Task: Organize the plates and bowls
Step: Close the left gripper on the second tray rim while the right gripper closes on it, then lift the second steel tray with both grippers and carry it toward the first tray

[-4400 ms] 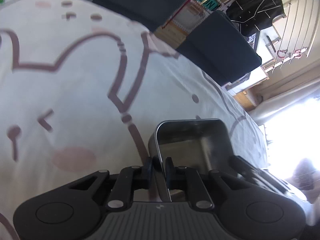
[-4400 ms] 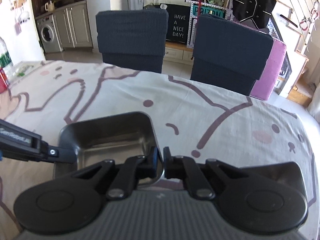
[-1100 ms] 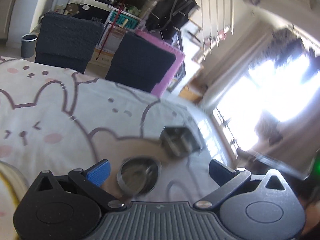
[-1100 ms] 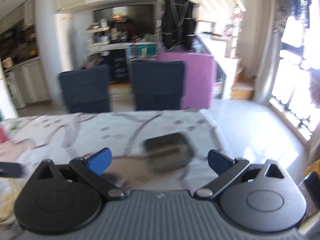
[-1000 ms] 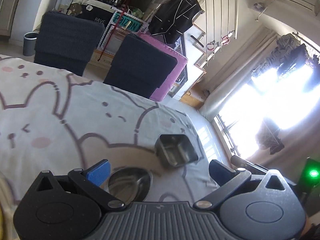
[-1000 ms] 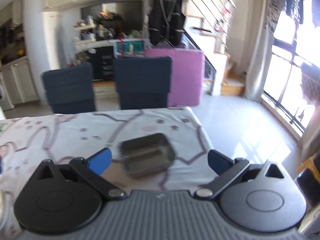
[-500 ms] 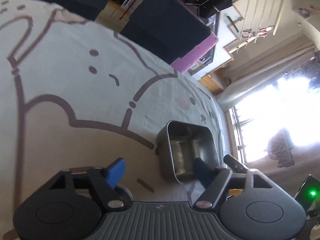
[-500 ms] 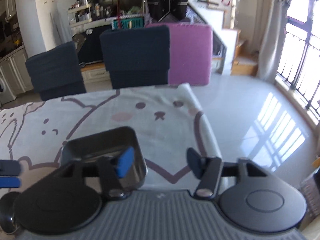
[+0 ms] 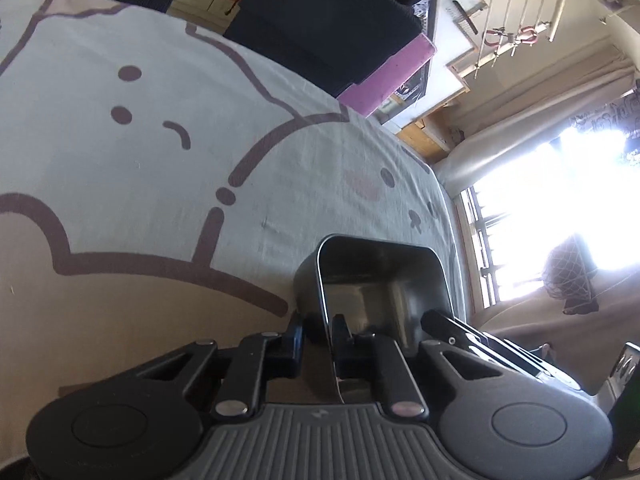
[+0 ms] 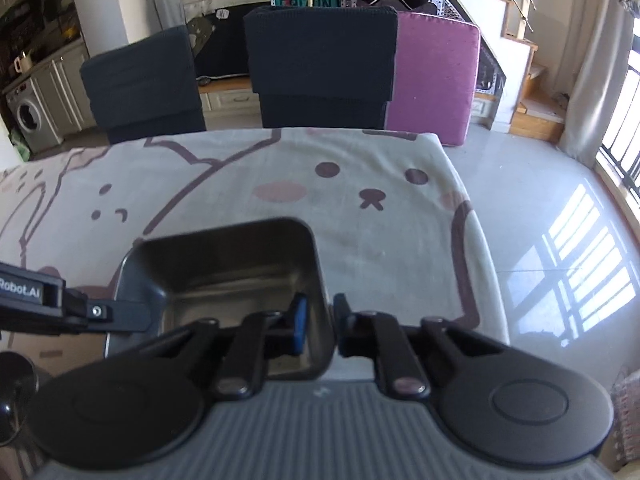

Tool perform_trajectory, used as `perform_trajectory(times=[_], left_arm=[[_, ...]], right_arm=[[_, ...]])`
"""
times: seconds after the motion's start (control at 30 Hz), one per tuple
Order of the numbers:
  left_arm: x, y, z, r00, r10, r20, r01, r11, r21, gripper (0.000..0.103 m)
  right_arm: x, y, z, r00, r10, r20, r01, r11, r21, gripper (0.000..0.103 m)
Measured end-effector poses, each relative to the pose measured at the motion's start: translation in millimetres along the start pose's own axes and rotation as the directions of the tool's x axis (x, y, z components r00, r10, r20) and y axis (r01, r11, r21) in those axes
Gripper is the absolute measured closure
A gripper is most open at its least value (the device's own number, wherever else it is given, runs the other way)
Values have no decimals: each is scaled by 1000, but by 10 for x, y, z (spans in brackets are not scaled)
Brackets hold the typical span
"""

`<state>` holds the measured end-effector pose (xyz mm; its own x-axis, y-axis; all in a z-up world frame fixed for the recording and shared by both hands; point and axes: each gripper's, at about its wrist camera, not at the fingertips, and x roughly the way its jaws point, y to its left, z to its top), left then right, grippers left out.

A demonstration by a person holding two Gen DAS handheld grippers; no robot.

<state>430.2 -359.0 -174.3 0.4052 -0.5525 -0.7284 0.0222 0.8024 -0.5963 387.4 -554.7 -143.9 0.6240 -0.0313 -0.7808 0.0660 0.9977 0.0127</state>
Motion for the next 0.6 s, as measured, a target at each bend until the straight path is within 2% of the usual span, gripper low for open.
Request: perform_trajectory(times=[0.1,0.2,0.37,0.6], left_arm=[[-152,22,13,1000,-6,17,6,1000,-7,89],[-458,-75,5,997,0,73,-4,998,58,89],[-1156,-150,-106,989,-19,150,1,993,117,89],[-2152,-94,-371,978,-34,204,-7,980,197,89]], right_arm=[[-113,63,-30,1000,-7,-1,7,1000,2,94],[-345,183,-71,1000,-17,22,17,1000,7,95],[-890,496,-158,996,-16,87,14,999,29,95],[-1814,1016,-334,982,36,187,-49,997,67,96]])
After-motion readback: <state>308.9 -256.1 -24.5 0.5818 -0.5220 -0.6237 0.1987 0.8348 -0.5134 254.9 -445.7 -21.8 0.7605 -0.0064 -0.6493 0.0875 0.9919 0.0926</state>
